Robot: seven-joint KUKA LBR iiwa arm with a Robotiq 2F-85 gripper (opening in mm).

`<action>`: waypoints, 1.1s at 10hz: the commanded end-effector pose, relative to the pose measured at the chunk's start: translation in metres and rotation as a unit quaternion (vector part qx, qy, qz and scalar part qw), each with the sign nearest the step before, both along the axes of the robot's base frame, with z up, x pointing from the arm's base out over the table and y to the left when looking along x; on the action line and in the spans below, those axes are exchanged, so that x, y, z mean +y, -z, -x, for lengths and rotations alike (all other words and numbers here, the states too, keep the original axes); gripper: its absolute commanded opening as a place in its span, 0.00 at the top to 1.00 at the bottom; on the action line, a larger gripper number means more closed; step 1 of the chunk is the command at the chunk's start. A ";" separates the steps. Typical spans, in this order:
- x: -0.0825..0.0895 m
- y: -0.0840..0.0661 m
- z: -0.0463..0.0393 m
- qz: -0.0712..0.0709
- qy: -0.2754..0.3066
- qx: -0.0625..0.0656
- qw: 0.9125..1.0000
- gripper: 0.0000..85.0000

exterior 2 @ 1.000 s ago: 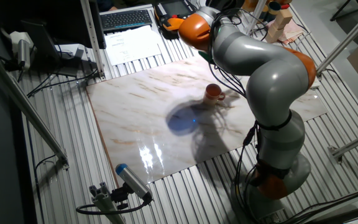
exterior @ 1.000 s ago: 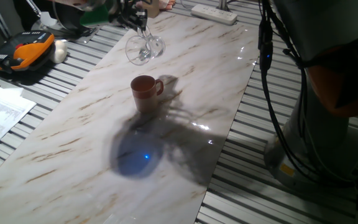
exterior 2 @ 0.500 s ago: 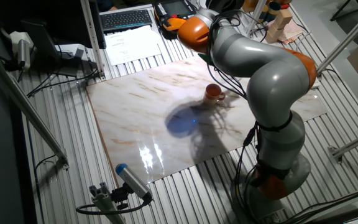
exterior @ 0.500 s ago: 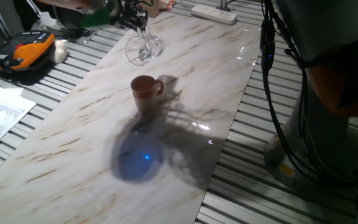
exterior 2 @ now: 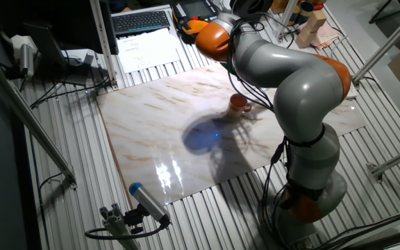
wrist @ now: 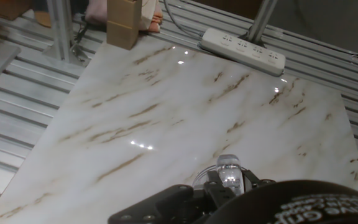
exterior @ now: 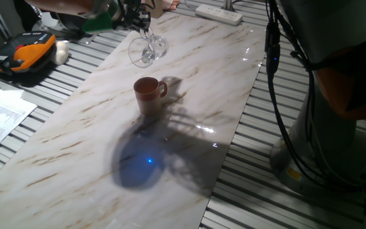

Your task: Pour the water from one cup into another empty cup

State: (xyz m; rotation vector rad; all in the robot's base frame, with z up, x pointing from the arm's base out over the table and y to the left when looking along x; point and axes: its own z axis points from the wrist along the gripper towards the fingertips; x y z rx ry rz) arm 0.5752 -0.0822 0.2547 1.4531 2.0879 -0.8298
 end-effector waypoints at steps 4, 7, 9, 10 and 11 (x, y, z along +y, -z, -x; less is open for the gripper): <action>0.002 0.000 0.0002 0.017 0.003 -0.003 1.000 1.00; 0.003 0.000 0.0004 0.026 -0.002 -0.007 1.000 1.00; 0.006 0.000 0.0004 0.032 0.003 -0.006 0.999 1.00; 0.007 -0.001 0.0006 0.032 0.003 -0.005 0.999 1.00; 0.008 -0.002 0.0005 0.035 0.006 -0.004 0.999 1.00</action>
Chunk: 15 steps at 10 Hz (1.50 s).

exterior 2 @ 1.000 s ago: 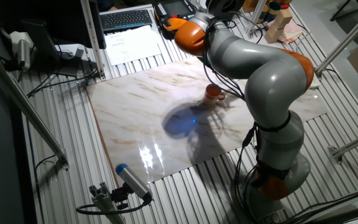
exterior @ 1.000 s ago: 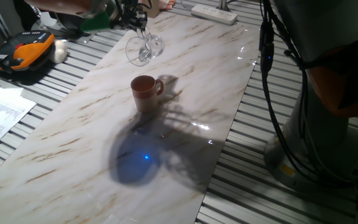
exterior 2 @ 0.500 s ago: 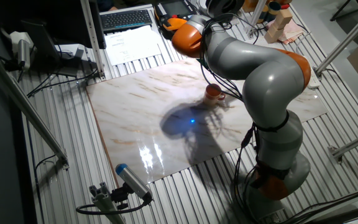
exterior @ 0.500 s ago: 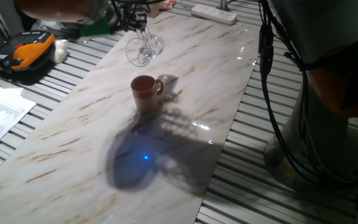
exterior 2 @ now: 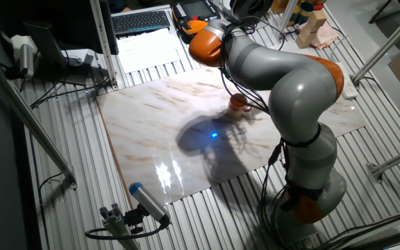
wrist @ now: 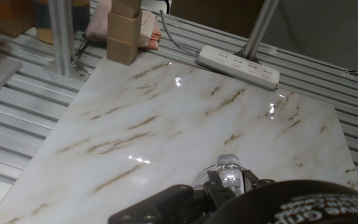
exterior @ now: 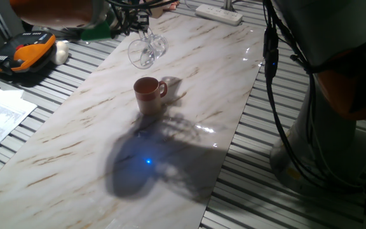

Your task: Pour the water from one cup into another empty cup

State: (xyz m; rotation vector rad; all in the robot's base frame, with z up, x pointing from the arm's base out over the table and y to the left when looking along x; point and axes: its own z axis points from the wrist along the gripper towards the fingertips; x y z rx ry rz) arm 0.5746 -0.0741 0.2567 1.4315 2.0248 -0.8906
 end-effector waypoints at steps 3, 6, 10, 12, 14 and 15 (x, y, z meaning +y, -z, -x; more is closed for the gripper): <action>0.002 -0.001 0.0005 0.010 0.003 0.001 1.000 1.00; 0.003 -0.001 0.0006 0.016 0.004 0.000 1.000 1.00; 0.003 -0.001 0.0004 0.025 0.007 0.000 1.000 1.00; 0.003 -0.001 0.0006 0.026 0.003 -0.001 1.000 1.00; 0.003 -0.001 0.0008 0.032 0.009 0.001 0.999 1.00; 0.003 -0.001 0.0011 0.034 0.009 0.001 0.999 1.00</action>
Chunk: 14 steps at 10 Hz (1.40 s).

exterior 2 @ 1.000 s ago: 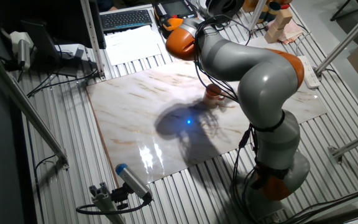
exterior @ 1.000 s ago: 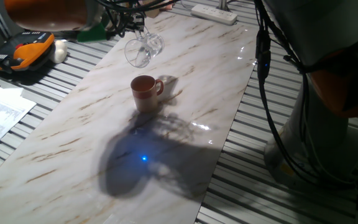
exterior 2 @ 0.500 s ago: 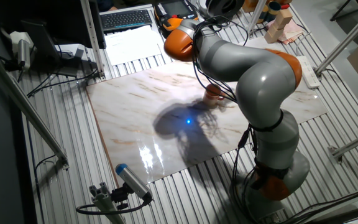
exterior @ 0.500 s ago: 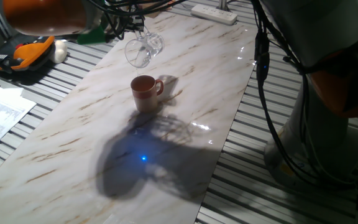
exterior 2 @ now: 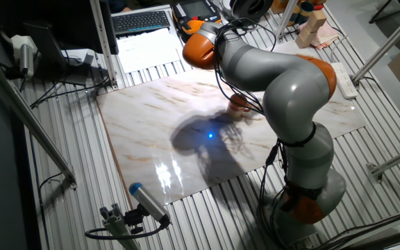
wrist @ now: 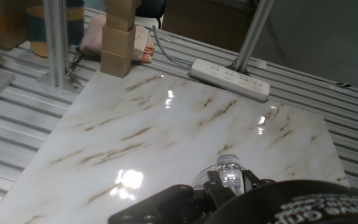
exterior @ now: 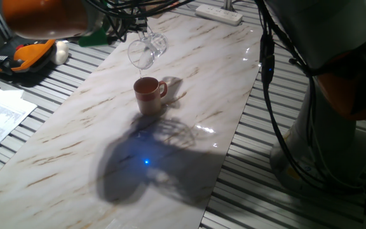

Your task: Pour the water from one cup into another empty cup

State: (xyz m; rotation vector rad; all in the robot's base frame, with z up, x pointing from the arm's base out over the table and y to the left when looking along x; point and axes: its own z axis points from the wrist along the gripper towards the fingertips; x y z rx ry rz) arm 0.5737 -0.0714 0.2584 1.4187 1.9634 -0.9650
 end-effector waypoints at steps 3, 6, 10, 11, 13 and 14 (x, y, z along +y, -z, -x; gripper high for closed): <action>0.000 0.001 -0.0001 0.001 0.002 0.001 1.000 1.00; -0.001 0.001 0.0002 -0.003 -0.004 -0.003 1.000 1.00; 0.000 0.001 0.0006 -0.002 -0.007 -0.005 1.000 1.00; 0.000 0.000 0.0011 -0.003 -0.011 -0.007 1.000 1.00; 0.001 0.000 0.0017 -0.003 -0.020 -0.012 1.000 1.00; 0.001 -0.001 0.0023 -0.004 -0.022 -0.013 1.000 1.00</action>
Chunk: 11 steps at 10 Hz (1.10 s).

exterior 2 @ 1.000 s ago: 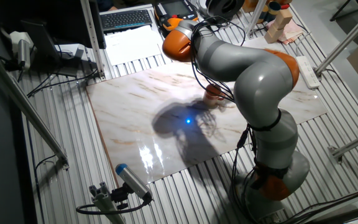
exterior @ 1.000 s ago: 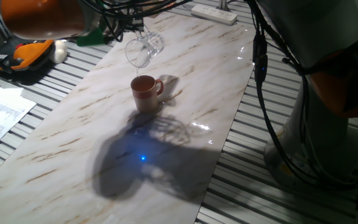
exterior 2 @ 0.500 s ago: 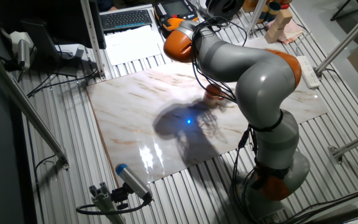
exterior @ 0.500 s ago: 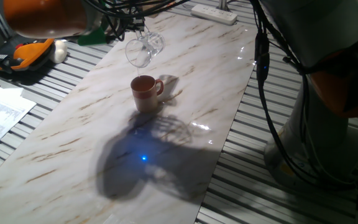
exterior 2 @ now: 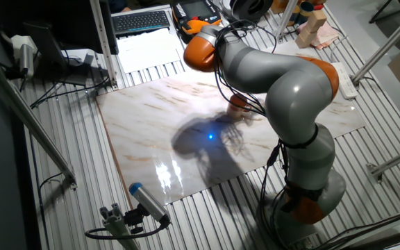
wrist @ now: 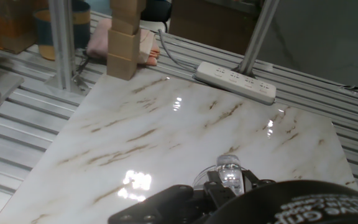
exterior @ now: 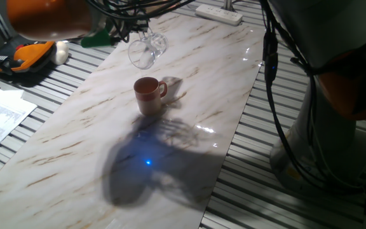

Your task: Pour the water from one cup into another empty cup

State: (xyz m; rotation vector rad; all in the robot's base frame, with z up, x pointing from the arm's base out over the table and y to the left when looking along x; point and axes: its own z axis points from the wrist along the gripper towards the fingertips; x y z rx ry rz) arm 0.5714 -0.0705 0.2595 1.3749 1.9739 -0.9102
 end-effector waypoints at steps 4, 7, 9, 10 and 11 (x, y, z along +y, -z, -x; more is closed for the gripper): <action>0.001 0.000 0.0004 -0.001 -0.003 -0.004 1.000 1.00; 0.002 0.000 0.0008 0.001 -0.005 -0.006 1.000 1.00; 0.003 0.001 0.0009 0.001 -0.001 -0.005 1.000 1.00; 0.004 0.001 0.0015 -0.002 -0.003 -0.006 1.000 1.00; 0.005 0.003 0.0019 -0.008 -0.004 -0.005 1.000 1.00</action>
